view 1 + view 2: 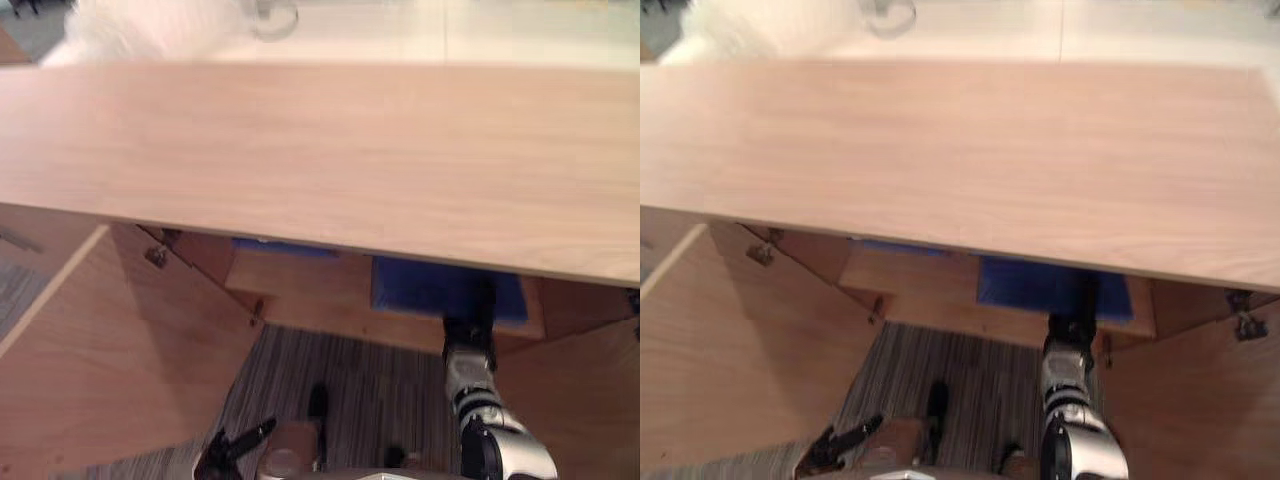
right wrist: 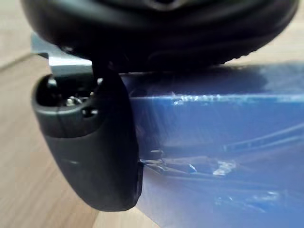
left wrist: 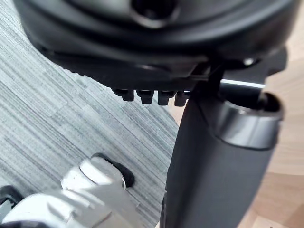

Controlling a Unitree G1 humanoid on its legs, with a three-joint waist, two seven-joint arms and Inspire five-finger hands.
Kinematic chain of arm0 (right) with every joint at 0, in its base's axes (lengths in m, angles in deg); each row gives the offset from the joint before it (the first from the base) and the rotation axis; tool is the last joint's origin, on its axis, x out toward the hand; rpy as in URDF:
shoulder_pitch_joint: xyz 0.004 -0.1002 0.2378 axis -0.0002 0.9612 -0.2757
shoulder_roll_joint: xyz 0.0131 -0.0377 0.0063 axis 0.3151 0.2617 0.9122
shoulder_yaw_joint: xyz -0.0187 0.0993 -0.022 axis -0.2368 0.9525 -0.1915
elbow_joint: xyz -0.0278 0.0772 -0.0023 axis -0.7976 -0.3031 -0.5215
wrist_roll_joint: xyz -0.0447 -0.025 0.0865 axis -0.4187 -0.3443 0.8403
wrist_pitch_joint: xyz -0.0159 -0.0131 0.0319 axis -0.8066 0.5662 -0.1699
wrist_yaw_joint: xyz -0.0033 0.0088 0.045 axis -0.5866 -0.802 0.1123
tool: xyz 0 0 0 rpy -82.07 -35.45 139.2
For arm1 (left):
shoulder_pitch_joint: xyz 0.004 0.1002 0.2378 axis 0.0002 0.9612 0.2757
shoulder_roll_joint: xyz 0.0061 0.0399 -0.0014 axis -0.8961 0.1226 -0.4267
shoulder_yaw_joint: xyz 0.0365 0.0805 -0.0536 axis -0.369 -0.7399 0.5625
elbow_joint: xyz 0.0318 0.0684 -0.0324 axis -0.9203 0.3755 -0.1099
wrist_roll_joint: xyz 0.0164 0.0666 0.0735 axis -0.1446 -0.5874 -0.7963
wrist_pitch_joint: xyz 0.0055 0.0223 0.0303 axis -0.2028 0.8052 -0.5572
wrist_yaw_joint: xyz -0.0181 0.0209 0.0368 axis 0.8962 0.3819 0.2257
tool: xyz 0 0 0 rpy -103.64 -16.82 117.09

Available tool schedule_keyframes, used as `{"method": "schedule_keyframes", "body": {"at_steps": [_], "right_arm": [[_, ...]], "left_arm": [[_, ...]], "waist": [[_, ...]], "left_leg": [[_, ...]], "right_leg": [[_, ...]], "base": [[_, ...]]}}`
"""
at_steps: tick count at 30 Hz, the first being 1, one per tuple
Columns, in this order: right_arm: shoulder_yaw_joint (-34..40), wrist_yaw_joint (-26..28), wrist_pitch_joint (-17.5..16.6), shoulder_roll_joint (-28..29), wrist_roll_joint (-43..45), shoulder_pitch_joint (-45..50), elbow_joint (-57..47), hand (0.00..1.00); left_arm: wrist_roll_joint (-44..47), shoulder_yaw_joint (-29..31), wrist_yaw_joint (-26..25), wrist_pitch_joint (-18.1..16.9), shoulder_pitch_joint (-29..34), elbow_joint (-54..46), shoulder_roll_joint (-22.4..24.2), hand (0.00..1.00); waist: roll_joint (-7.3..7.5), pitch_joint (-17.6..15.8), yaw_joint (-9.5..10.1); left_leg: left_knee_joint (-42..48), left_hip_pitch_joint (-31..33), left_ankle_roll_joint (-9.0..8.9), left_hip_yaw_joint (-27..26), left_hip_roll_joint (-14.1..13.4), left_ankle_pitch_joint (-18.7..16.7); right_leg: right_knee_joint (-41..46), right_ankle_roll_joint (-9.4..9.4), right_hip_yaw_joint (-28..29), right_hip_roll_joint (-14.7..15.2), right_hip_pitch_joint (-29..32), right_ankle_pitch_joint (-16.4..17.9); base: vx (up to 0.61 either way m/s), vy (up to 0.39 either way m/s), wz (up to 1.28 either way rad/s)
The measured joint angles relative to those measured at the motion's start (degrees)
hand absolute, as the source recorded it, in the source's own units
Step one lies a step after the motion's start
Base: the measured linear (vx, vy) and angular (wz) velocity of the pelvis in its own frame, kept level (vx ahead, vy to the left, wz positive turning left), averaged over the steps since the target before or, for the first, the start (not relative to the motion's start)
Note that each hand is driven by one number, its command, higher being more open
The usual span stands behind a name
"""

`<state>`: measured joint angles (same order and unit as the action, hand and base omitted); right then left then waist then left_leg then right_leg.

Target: Walk over to the cabinet, pick up the folder, carry it to the office cabinet, place the folder inside the office cabinet, then close the office cabinet door

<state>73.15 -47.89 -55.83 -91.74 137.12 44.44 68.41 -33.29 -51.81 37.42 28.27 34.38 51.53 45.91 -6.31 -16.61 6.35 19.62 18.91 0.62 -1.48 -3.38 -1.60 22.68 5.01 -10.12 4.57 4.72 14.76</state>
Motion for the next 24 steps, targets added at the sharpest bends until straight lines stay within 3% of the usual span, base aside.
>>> {"method": "schedule_keyframes", "body": {"at_steps": [5, 10, 16, 24], "right_arm": [[-1.50, -0.23, 0.29, -1.93, -0.11, -13.46, -9.55, 0.00], [-1.81, -1.52, -1.95, -3.51, 0.10, -18.26, -13.90, 0.00], [0.95, -4.72, -6.72, -4.27, 3.16, -18.79, -15.92, 0.00], [4.29, -7.36, -10.42, -6.31, 4.62, -20.53, -18.84, 0.00]], "left_arm": [[3.74, 0.69, -0.80, -1.00, -0.18, -6.03, 0.22, 1.00], [4.29, 4.50, -1.38, -1.54, -0.66, -8.68, 2.02, 1.00], [4.28, 5.13, -2.35, -1.35, -2.86, -9.79, 4.49, 1.00], [4.28, 3.09, -3.57, -1.17, -3.35, -14.33, 5.55, 1.00]], "waist": [[-0.65, -3.35, 1.42], [-0.89, -5.98, 1.44], [-0.97, -8.15, 1.94], [-1.01, -8.26, 2.47]], "left_leg": [[17.96, 12.37, 0.81, -4.36, -1.19, -8.58], [31.66, 23.89, 1.17, -6.02, -1.71, -13.97], [38.90, 33.71, 1.79, -7.81, -2.37, -15.24], [39.24, 36.06, 2.43, -8.70, -2.22, -14.03]], "right_leg": [[21.56, -0.62, 3.65, 2.94, 15.72, 9.17], [35.38, -0.32, 6.32, 4.93, 27.58, 16.32], [44.48, -0.02, 9.35, 5.53, 39.05, 18.20], [46.70, -0.04, 10.33, 5.97, 42.60, 18.19]], "base": [[-0.17, 0.043, -0.38], [-0.20, 0.056, -0.16], [-0.17, 0.081, -0.11], [-0.04, -0.002, 0.00]]}}
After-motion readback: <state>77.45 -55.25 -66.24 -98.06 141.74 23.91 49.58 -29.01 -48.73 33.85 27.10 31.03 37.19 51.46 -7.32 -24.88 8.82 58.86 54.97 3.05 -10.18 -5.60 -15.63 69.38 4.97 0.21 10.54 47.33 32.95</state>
